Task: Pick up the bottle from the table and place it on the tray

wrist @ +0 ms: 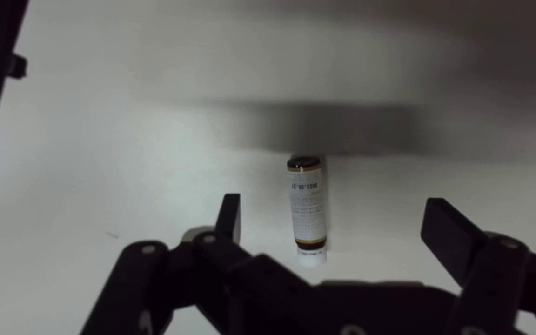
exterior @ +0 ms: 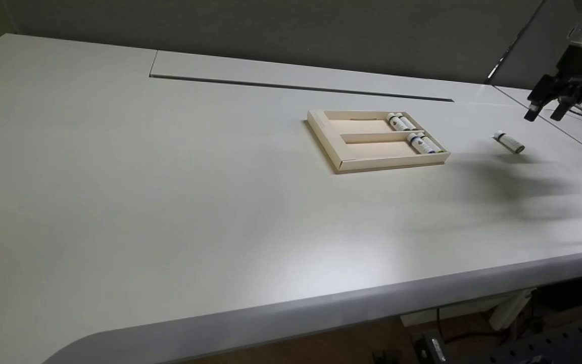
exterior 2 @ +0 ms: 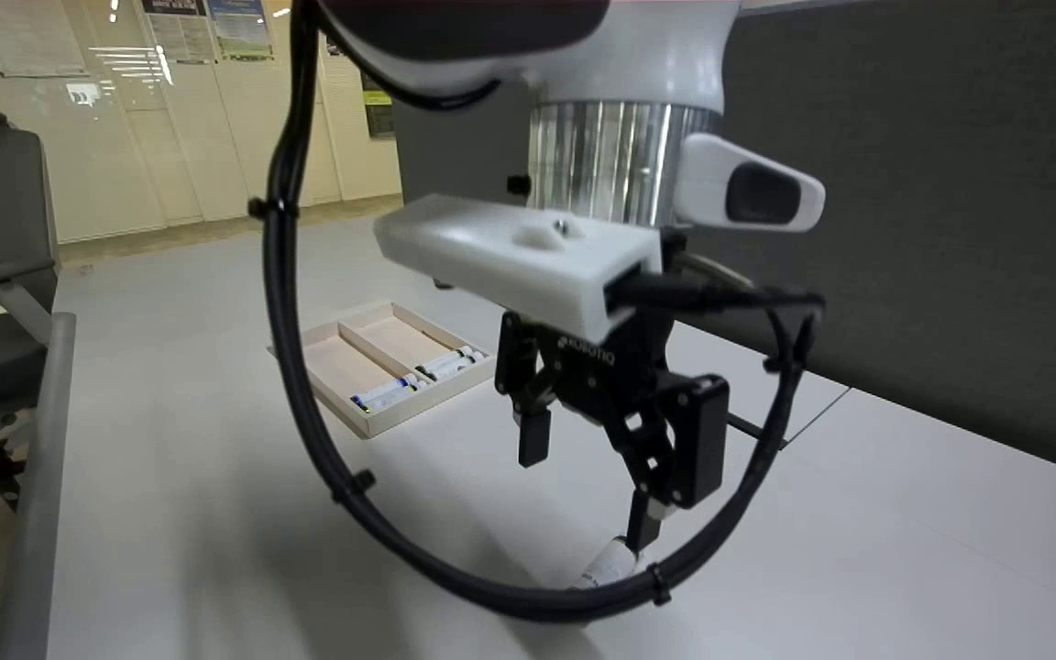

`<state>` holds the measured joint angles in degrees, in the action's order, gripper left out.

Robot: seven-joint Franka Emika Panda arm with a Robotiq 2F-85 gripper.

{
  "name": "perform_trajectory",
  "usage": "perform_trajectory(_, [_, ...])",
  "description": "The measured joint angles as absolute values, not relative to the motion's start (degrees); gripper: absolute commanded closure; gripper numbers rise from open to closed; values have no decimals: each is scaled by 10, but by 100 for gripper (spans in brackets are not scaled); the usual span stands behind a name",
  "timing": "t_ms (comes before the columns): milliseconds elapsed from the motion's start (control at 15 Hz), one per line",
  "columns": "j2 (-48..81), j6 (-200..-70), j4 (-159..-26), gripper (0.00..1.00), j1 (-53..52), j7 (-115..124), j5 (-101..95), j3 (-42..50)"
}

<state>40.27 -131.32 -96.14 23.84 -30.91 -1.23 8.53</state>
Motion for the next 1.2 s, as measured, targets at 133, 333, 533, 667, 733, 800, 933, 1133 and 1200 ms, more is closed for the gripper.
perform_trajectory(133, [436,-1317,-941,0,242,-316,-13,85])
perform_trajectory(333, [471,-1317,-915,25,249,-324,-13,79])
perform_trajectory(533, [491,-1317,-894,40,253,-327,-12,76])
perform_trajectory(667, [500,-1317,-884,55,255,-328,-12,72])
perform_trajectory(733, [503,-1317,-880,62,256,-328,-13,72])
perform_trajectory(800, [505,-1317,-876,68,256,-328,-13,71])
perform_trajectory(933, [509,-1317,-870,81,256,-328,-13,69])
perform_trajectory(1133, [511,-1317,-869,98,256,-328,-12,67])
perform_trajectory(1200, [511,-1315,-867,96,257,-328,-12,67])
